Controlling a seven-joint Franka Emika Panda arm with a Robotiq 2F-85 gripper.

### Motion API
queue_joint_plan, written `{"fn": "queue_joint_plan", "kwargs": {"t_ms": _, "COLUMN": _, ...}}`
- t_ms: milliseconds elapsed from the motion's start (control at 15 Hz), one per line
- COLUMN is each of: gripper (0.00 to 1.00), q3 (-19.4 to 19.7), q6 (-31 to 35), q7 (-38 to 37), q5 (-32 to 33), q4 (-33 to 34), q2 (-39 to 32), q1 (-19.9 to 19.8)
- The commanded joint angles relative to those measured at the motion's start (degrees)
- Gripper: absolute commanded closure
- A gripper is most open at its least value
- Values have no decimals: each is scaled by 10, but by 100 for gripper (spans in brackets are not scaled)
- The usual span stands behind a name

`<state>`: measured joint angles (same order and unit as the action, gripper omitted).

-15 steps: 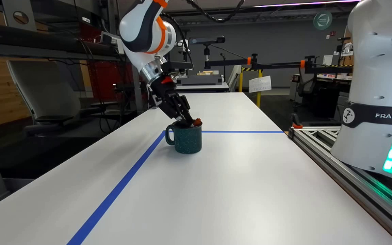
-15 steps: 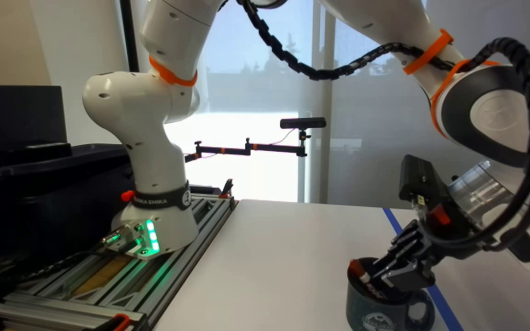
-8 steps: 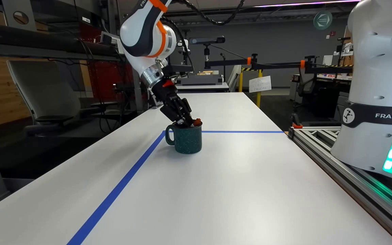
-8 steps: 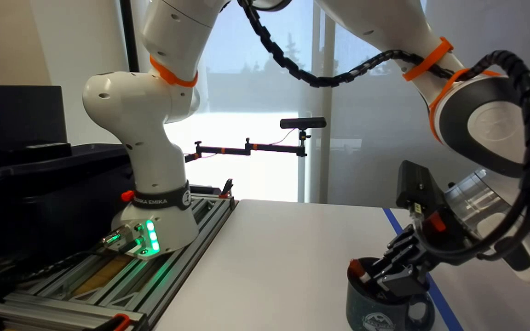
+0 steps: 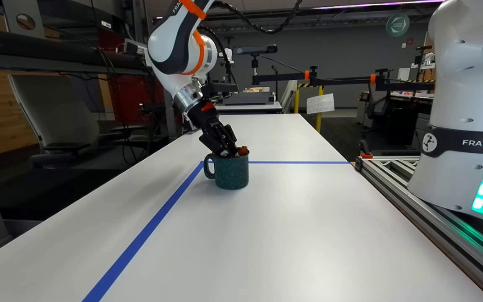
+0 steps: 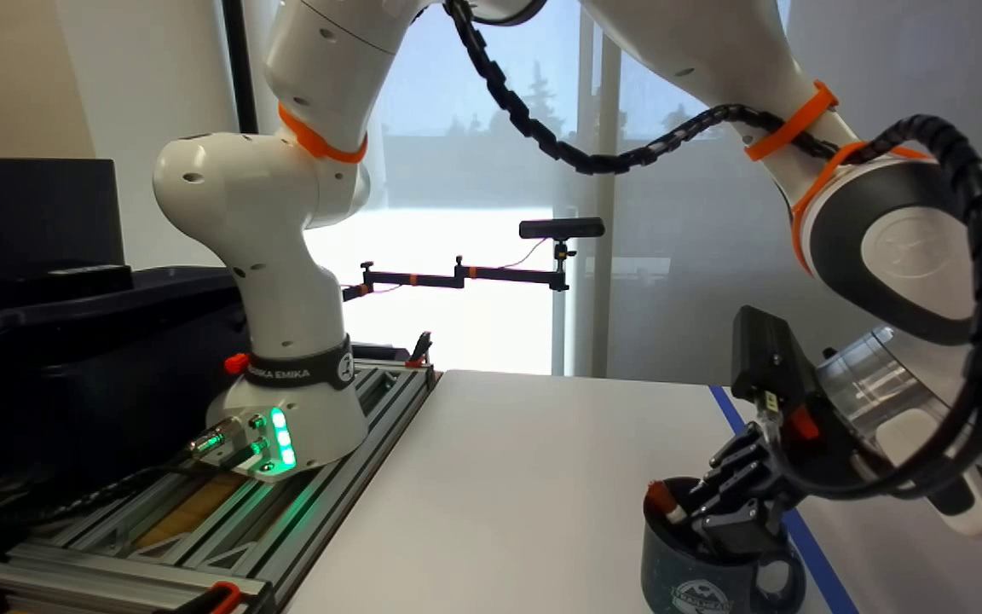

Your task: Take the red marker out of the mug and put it on the table.

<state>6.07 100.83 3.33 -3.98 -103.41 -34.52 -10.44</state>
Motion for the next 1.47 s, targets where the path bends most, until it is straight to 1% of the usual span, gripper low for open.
{"fn": "queue_joint_plan", "kwargs": {"t_ms": 0, "gripper": 94, "q3": -2, "q6": -10, "q7": 8, "q5": 2, "q4": 5, "q2": 1, "q1": -2}}
{"fn": "queue_joint_plan", "kwargs": {"t_ms": 67, "gripper": 100, "q3": -2, "q6": -12, "q7": 8, "q5": 4, "q4": 2, "q2": 8, "q1": -1}}
{"fn": "queue_joint_plan", "kwargs": {"t_ms": 133, "gripper": 96, "q3": -2, "q6": -14, "q7": 8, "q5": 5, "q4": 0, "q2": 14, "q1": 0}}
{"fn": "queue_joint_plan", "kwargs": {"t_ms": 200, "gripper": 95, "q3": -1, "q6": -20, "q7": 8, "q5": 8, "q4": -4, "q2": 24, "q1": 2}}
{"fn": "queue_joint_plan", "kwargs": {"t_ms": 733, "gripper": 95, "q3": 4, "q6": -56, "q7": -4, "q5": 49, "q4": -39, "q2": 128, "q1": 19}}
{"fn": "queue_joint_plan", "kwargs": {"t_ms": 933, "gripper": 95, "q3": -2, "q6": -63, "q7": 11, "q5": 58, "q4": -65, "q2": 173, "q1": 23}}
{"fn": "queue_joint_plan", "kwargs": {"t_ms": 1133, "gripper": 95, "q3": -14, "q6": -55, "q7": 50, "q5": 55, "q4": -110, "q2": 207, "q1": 29}}
{"fn": "queue_joint_plan", "kwargs": {"t_ms": 1400, "gripper": 95, "q3": -34, "q6": 7, "q7": 96, "q5": 47, "q4": -191, "q2": 232, "q1": 40}}
